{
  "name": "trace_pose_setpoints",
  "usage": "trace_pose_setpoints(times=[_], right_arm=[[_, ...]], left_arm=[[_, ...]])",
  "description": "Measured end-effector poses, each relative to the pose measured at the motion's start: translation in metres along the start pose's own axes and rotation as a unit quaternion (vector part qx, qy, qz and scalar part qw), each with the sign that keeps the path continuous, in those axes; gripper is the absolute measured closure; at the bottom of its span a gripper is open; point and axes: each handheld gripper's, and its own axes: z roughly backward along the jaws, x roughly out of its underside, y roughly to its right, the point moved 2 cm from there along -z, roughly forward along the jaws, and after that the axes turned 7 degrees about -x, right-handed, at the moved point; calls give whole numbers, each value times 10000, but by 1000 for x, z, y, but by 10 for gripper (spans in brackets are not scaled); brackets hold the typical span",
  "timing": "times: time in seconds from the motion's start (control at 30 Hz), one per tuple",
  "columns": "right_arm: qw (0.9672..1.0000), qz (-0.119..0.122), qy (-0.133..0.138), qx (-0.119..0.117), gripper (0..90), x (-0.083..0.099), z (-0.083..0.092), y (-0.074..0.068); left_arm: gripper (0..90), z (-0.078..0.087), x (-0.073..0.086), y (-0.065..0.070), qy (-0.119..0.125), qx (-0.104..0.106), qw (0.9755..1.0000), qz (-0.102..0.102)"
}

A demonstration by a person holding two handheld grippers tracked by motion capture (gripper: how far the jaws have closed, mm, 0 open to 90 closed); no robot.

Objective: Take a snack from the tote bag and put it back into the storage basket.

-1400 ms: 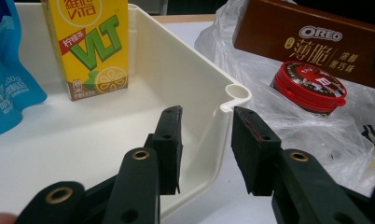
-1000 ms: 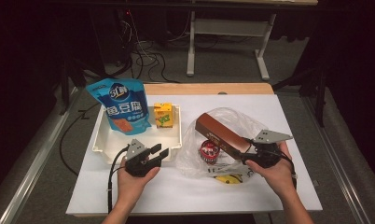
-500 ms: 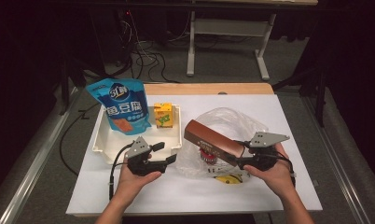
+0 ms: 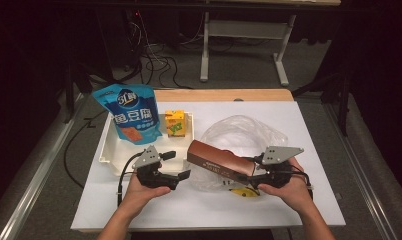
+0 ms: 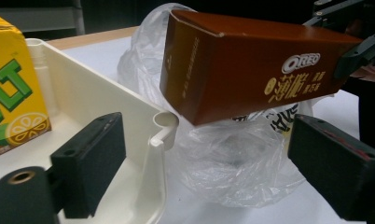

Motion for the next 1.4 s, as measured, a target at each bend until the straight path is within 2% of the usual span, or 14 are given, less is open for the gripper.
trace_pose_setpoints(times=[0.1,0.2,0.4,0.6,0.63,0.9,1.17,1.27,1.37,1.4], right_arm=[[9999,77,-44,-80,446,0,-3,-2],[9997,146,-83,-166,446,0,-5,-5],[9991,220,-113,-332,446,1,-9,-9],[9986,274,-113,-449,446,1,-11,-10],[9985,272,-124,-459,446,1,-11,-11],[9976,340,-118,-598,446,1,-13,-13],[9971,302,-73,-696,446,1,-12,-11],[9967,306,-59,-748,445,2,-12,-10],[9955,268,-21,-904,443,5,-10,-7],[9949,216,-1,-983,438,6,-9,-6]], left_arm=[[50,-5,-3,1,21,154,9998,-122],[11,-11,-6,1,61,324,9993,-147],[2,-19,-5,4,40,600,9978,-262],[7,-21,-4,5,101,904,9956,-238],[9,-21,-3,5,89,898,9956,-249],[64,-24,-2,6,138,1168,9928,-206],[136,-24,-1,9,149,1263,9913,-344],[166,-22,1,10,204,1259,9908,-462],[229,-17,1,10,272,1349,9889,-558],[261,-14,1,10,341,1460,9870,-576]])
